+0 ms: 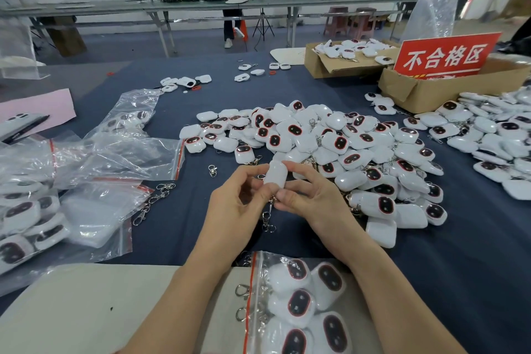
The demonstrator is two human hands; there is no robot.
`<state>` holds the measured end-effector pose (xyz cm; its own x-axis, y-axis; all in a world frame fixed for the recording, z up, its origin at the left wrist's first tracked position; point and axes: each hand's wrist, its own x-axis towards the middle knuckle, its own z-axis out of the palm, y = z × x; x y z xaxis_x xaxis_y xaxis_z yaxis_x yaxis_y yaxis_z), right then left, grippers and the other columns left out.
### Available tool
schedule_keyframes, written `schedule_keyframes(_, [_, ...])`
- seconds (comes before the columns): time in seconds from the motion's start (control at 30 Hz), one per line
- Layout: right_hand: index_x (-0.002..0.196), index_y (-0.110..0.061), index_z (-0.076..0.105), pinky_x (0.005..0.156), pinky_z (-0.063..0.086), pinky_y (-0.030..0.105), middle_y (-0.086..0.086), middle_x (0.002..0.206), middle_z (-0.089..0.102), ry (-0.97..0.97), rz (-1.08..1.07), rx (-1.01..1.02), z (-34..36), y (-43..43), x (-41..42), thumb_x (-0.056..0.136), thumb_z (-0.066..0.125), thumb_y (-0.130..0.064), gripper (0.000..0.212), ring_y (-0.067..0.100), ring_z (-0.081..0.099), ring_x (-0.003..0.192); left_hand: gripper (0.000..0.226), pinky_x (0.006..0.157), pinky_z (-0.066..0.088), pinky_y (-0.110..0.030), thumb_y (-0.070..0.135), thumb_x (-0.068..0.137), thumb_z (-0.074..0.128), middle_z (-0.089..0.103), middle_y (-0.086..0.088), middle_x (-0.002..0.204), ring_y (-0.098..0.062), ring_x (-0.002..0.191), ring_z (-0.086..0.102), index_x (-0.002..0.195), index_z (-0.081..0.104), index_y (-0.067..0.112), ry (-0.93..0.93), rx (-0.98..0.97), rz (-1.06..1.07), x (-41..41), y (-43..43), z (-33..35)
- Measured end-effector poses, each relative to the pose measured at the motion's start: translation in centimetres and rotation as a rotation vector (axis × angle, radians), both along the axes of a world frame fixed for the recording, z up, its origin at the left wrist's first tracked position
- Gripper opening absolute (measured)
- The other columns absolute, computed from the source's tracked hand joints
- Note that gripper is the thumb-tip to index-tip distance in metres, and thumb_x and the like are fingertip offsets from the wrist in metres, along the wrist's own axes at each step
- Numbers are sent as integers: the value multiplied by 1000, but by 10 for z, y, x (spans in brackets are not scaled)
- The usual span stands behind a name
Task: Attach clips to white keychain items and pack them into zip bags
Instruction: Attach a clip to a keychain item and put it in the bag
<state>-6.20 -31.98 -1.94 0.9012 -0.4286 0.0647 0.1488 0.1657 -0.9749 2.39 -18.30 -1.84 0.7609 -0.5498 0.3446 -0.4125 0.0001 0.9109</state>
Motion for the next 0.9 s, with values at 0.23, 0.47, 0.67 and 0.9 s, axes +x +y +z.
schedule_keyframes(0.23, [117,-17,58,76,59,27,15,91,73,-5,-49,-16,-1,0,1,86,71,5,40,18,74,83,18,76,54,-15,24,90,76,74,16,90,-4,86,70,101,69,37,-20,14,22,-2,1,2])
schedule_keyframes(0.47, [103,-18,62,66,58,20,9,72,71,-47,-113,-72,-2,3,3,88,64,14,36,16,73,68,22,72,54,-16,6,91,72,74,14,79,-5,75,70,89,66,28,81,37,36,4,-1,-2])
schedule_keyframes(0.67, [95,-22,67,70,58,21,9,80,72,-67,-150,-155,-2,5,2,87,64,15,38,12,71,75,25,75,57,-22,1,91,69,74,10,77,-8,73,70,85,61,23,113,65,26,9,-1,-5])
schedule_keyframes(0.9, [80,-17,64,75,59,21,-4,81,76,-62,-190,-178,-1,5,2,84,66,16,33,8,71,80,25,83,55,-36,3,91,71,72,12,75,-12,79,68,82,58,24,116,112,58,8,-2,-5])
